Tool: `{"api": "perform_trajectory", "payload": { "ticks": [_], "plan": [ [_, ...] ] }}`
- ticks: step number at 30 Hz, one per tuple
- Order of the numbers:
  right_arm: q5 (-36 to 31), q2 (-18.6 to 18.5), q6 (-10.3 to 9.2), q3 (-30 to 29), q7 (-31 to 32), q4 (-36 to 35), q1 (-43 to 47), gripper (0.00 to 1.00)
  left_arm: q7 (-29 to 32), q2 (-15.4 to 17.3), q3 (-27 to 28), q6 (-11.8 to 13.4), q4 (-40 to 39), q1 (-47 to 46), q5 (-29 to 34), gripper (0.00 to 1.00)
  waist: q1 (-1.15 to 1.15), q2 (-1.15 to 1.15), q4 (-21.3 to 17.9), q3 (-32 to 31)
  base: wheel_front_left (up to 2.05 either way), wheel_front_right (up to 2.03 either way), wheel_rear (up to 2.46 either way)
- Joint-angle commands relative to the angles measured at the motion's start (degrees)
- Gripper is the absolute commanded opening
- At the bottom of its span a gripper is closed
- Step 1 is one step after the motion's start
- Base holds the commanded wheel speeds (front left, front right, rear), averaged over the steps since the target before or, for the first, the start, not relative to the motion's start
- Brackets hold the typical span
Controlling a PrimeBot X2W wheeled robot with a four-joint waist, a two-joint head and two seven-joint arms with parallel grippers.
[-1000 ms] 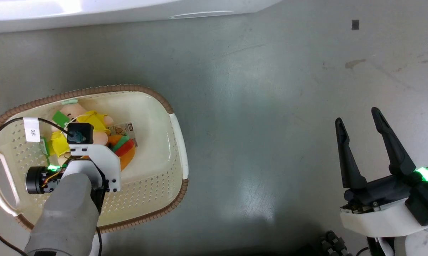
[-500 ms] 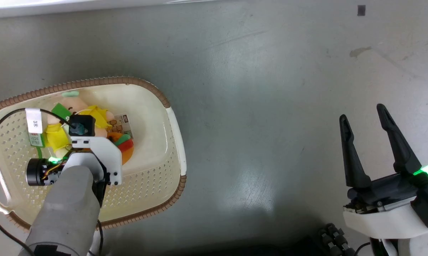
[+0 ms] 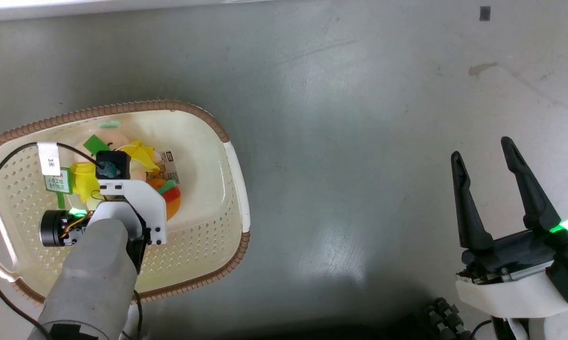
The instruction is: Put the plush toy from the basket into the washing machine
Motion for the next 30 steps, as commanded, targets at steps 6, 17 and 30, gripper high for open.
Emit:
{"api": "perform_trajectory", "payload": {
  "ticks": [6, 17, 30],
  "plan": [
    [0.2, 0.2, -0.05, 0.0, -0.3, 1.1, -0.7, 1.00, -1.4, -0.1, 0.0, -0.8, 0.1, 1.9, -1.1, 0.00, 0.00, 0.00, -0.1, -3.0, 0.00, 0.00, 0.00],
    [1.3, 0.2, -0.05, 0.2, -0.3, 4.5, -1.1, 1.00, -4.3, -1.0, -0.5, -1.1, 0.2, 9.1, -2.3, 0.00, 0.00, 0.00, -0.4, -14.1, 0.00, 0.00, 0.00],
    [3.1, 0.2, -0.05, 0.2, -0.3, 7.4, 0.7, 1.00, -10.8, -2.5, -0.8, -2.6, 0.0, 17.7, -4.0, 0.00, 0.00, 0.00, 0.8, -26.2, 0.00, 0.00, 0.00]
  ]
}}
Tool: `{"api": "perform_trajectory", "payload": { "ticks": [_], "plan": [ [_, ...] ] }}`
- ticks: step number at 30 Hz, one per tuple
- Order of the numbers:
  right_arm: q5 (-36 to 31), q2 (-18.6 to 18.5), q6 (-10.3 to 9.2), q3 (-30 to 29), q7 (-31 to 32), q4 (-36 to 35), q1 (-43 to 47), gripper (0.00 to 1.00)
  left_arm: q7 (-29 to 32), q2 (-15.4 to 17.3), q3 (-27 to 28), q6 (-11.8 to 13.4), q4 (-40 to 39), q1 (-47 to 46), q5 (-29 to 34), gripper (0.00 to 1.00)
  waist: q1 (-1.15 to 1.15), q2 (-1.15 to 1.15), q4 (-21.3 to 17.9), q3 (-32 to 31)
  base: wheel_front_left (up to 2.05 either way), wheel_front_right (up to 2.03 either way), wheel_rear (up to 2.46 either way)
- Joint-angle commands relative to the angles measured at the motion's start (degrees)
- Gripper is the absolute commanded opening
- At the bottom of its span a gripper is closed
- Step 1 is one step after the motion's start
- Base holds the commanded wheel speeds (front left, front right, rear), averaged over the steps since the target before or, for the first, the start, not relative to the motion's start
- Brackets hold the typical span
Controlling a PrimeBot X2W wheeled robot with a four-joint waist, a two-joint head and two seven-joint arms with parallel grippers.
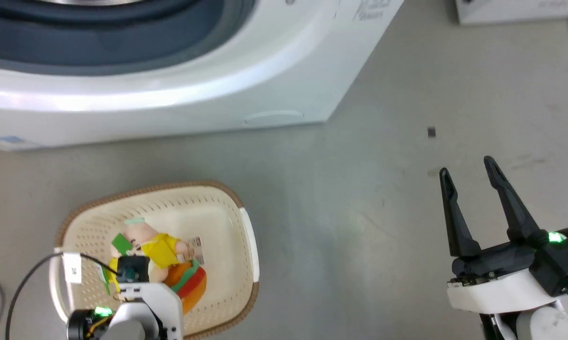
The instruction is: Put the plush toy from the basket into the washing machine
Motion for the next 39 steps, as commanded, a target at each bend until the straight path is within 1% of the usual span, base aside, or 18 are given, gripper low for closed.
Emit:
{"api": "perform_trajectory", "payload": {
  "ticks": [1, 6, 10, 11, 12, 15, 24, 32, 36, 39],
  "plan": [
    [0.6, 0.2, -0.05, 0.0, -0.3, 0.3, 0.9, 1.00, -1.0, -0.4, -0.3, -0.5, -0.3, 1.1, -0.2, 0.00, 0.01, 0.00, 0.9, -3.3, 0.00, 0.00, 0.00],
    [0.5, 0.2, -0.05, -0.2, -0.3, 1.0, 1.7, 1.00, -2.2, -0.8, -1.0, -1.0, -2.5, 3.0, 0.3, 0.00, 0.01, 0.00, 2.0, -6.3, 0.00, 0.00, 0.00],
    [0.4, 0.2, -0.05, -0.7, -0.3, 1.3, 2.7, 1.00, -2.4, -0.6, -0.4, -0.6, -12.4, 6.3, 0.9, 0.00, 0.01, 0.00, 3.8, -9.6, 0.00, 0.00, 0.00],
    [0.4, 0.2, -0.05, -0.7, -0.3, 1.3, 2.7, 1.00, -2.4, -0.6, -0.4, -0.6, -12.4, 6.3, 0.9, 0.00, 0.01, 0.00, 3.8, -9.6, 0.00, 0.00, 0.00],
    [0.3, 0.2, -0.05, -0.9, -0.3, 1.5, 3.2, 1.00, -2.4, -0.5, 0.3, -0.3, -17.4, 8.5, 1.1, 0.00, 0.01, 0.00, 4.4, -10.8, 0.00, 0.00, 0.00],
    [0.3, 0.2, -0.05, -1.0, -0.3, 1.8, 3.9, 1.00, -2.4, -0.5, 1.4, 0.0, -24.3, 11.9, 1.7, 0.00, 0.01, 0.00, 5.2, -12.7, 0.00, 0.00, 0.00],
    [0.6, 0.2, -0.05, -1.4, -0.3, 2.1, 5.8, 1.00, -2.4, -1.2, 4.0, 0.9, -43.2, 19.8, 4.3, 0.00, 0.01, 0.00, 6.0, -16.8, 0.00, 0.00, 0.00],
    [1.0, 0.2, -0.05, -1.2, -0.3, 1.8, 6.3, 1.00, -2.4, -2.0, 5.8, 0.7, -55.4, 21.6, 6.1, 0.00, 0.01, 0.00, 5.3, -17.0, 0.00, 0.00, 0.00],
    [1.0, 0.2, -0.05, -1.0, -0.3, 1.3, 5.8, 1.00, -2.4, -1.5, 6.5, 0.2, -60.1, 19.2, 7.0, 0.00, 0.01, 0.00, 4.3, -14.9, 0.00, 0.00, 0.00],
    [1.1, 0.2, -0.05, -0.9, -0.3, 1.0, 5.1, 1.00, -2.4, -0.7, 7.1, -0.5, -61.1, 15.6, 7.0, 0.00, 0.01, 0.00, 3.2, -12.6, 0.00, 0.00, 0.00]
  ]
}}
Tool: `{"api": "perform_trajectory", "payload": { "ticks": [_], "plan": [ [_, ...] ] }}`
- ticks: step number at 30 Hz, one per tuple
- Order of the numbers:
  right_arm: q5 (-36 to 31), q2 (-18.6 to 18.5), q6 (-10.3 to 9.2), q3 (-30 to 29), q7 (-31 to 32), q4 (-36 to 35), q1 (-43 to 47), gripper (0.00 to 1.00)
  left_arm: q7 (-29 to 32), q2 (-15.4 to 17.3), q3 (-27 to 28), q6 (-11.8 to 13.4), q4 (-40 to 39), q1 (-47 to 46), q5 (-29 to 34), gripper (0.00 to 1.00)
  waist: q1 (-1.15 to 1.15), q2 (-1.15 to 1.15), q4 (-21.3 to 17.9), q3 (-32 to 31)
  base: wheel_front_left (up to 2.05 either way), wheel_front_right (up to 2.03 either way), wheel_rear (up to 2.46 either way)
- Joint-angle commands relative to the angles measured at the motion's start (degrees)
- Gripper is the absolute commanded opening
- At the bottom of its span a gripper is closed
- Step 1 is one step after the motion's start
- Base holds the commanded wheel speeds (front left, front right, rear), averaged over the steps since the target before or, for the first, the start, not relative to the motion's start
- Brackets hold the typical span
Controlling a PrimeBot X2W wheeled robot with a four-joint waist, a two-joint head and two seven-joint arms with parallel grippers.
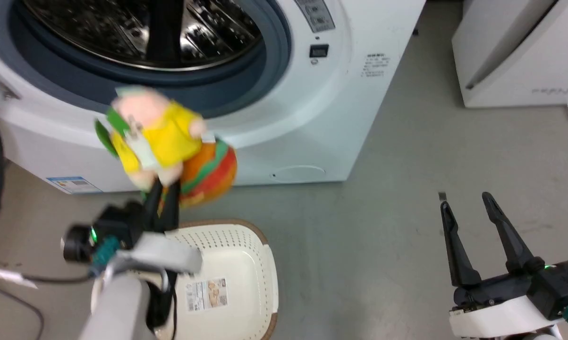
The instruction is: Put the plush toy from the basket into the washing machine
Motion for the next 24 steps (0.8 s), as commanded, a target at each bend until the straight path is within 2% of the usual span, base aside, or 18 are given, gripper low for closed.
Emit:
{"api": "perform_trajectory", "payload": {
  "ticks": [1, 7, 12, 15, 24],
  "plan": [
    [0.2, 0.2, -0.05, 0.0, -0.3, -0.3, -0.9, 1.00, -0.3, 0.8, 0.5, -0.5, -0.3, -2.7, 0.0, 0.00, 0.00, 0.00, -1.3, 2.2, 0.00, 0.00, 0.00],
    [1.0, 0.2, -0.05, 0.2, -0.3, -0.8, -2.5, 1.00, 3.1, 4.2, 1.6, -2.0, 0.6, -14.1, -0.2, 0.00, 0.00, 0.00, -4.4, 8.0, 0.00, 0.00, 0.00],
    [1.9, 0.2, -0.05, 0.5, -0.3, -1.6, -4.2, 1.00, 8.9, 7.1, 2.3, -3.4, 2.0, -24.4, -1.0, 0.00, 0.00, 0.00, -6.6, 13.1, 0.00, 0.00, 0.00],
    [2.6, 0.2, -0.05, 0.9, -0.3, -2.5, -5.3, 1.00, 12.6, 10.1, 2.1, -4.3, 3.5, -31.5, -0.3, 0.00, 0.00, 0.00, -7.8, 16.3, 0.00, 0.00, 0.00],
    [4.3, 0.2, -0.05, 2.5, -0.3, -3.4, -7.7, 1.00, 18.0, 16.9, 3.4, -5.4, 14.0, -52.8, 0.0, 0.00, 0.00, 0.00, -11.0, 23.5, 0.00, 0.00, 0.00]
  ]
}}
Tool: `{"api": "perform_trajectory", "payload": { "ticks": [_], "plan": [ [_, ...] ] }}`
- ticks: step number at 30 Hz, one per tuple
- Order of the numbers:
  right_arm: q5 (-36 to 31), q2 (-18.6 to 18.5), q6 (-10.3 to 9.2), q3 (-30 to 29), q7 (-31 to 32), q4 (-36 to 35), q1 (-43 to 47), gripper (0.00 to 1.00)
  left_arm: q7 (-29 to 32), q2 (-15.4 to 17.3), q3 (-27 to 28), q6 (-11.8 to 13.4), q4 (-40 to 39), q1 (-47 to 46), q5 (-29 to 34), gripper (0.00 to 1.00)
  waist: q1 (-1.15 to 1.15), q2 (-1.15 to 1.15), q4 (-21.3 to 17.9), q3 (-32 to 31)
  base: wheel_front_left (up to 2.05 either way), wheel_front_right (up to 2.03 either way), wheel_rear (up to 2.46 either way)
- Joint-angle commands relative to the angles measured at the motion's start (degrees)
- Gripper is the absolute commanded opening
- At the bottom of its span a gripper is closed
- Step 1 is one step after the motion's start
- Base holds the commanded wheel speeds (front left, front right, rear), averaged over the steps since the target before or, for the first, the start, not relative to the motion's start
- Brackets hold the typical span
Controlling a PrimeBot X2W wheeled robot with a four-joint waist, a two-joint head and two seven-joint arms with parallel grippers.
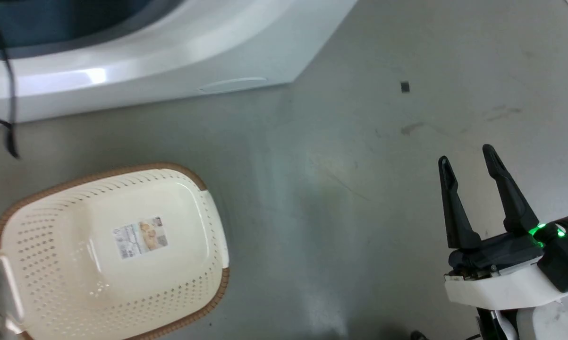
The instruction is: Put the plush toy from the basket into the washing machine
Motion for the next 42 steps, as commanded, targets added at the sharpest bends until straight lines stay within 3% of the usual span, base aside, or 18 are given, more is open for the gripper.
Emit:
{"api": "perform_trajectory", "payload": {
  "ticks": [1, 14, 31, 32, 33, 42],
  "plan": [
    [0.4, 0.2, -0.05, 0.2, -0.3, -0.3, -1.0, 1.00, 0.8, 1.2, 0.0, -0.1, 2.0, -3.1, 0.8, 0.00, -0.01, 0.00, -2.0, 2.8, 0.00, 0.00, 0.00],
    [2.0, 0.2, -0.05, 1.5, -0.3, -0.2, -2.8, 1.00, 5.2, 5.4, -4.1, -1.0, 18.4, -12.6, 3.1, 0.00, -0.01, 0.00, -4.1, 7.2, 0.00, 0.00, 0.00],
    [2.0, 0.2, -0.05, 1.4, -0.3, 0.0, -3.8, 1.00, 4.0, 4.8, -7.5, -1.4, 27.2, -13.8, 2.3, 0.00, -0.01, 0.00, -3.5, 8.4, 0.00, 0.00, 0.00],
    [1.9, 0.2, -0.05, 1.3, -0.3, 0.1, -3.8, 1.00, 3.3, 4.7, -7.6, -1.3, 27.3, -13.8, 2.3, 0.42, -0.01, 0.00, -3.4, 8.2, 0.00, 0.00, 0.00],
    [1.8, 0.2, -0.05, 1.2, -0.3, 0.2, -3.8, 1.00, 2.7, 4.6, -7.6, -1.1, 27.5, -13.8, 2.3, 1.00, -0.01, 0.00, -3.2, 8.0, 0.00, 0.00, 0.00],
    [0.1, 0.2, -0.05, -0.2, -0.3, 1.9, -3.4, 1.00, -3.6, 1.3, -8.3, -0.8, 30.8, -8.8, 0.6, 1.00, -0.01, 0.00, -0.7, 0.0, 0.00, 0.00, 0.00]
  ]
}}
